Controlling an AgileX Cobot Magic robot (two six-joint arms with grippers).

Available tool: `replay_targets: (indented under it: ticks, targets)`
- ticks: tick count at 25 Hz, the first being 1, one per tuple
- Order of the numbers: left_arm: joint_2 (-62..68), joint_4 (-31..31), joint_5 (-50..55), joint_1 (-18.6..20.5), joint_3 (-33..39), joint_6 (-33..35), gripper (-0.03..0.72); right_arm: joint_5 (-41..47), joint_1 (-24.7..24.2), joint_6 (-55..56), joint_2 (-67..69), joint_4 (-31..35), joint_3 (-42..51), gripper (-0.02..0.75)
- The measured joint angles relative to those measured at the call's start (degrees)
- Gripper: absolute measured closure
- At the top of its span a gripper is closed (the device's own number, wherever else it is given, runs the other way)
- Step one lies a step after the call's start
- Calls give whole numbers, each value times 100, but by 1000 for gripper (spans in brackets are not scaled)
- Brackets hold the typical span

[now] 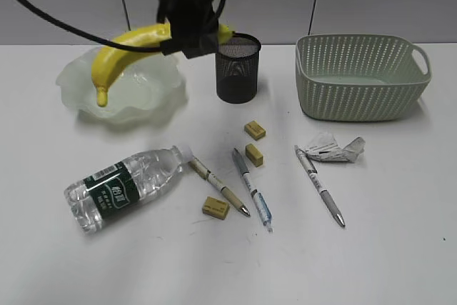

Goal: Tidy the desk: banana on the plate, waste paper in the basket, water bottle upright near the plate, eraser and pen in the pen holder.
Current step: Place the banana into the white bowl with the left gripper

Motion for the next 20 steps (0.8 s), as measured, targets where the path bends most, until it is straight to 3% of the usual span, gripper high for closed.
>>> replay_targets:
  ticks: [5, 9, 15, 20]
  targets:
    - [-195, 480, 28, 328, 0, -453, 374, 0, 0, 0, 0, 0, 0, 345]
    - [-69, 569, -268, 856, 0, -507, 374, 0, 0, 0, 0, 0, 0, 345]
    - [496, 278, -1428, 1520, 0, -506, 374, 0, 0, 0, 0, 0, 0, 345]
    - [1100, 183, -1850, 1745, 0, -506, 374, 0, 0, 0, 0, 0, 0, 345]
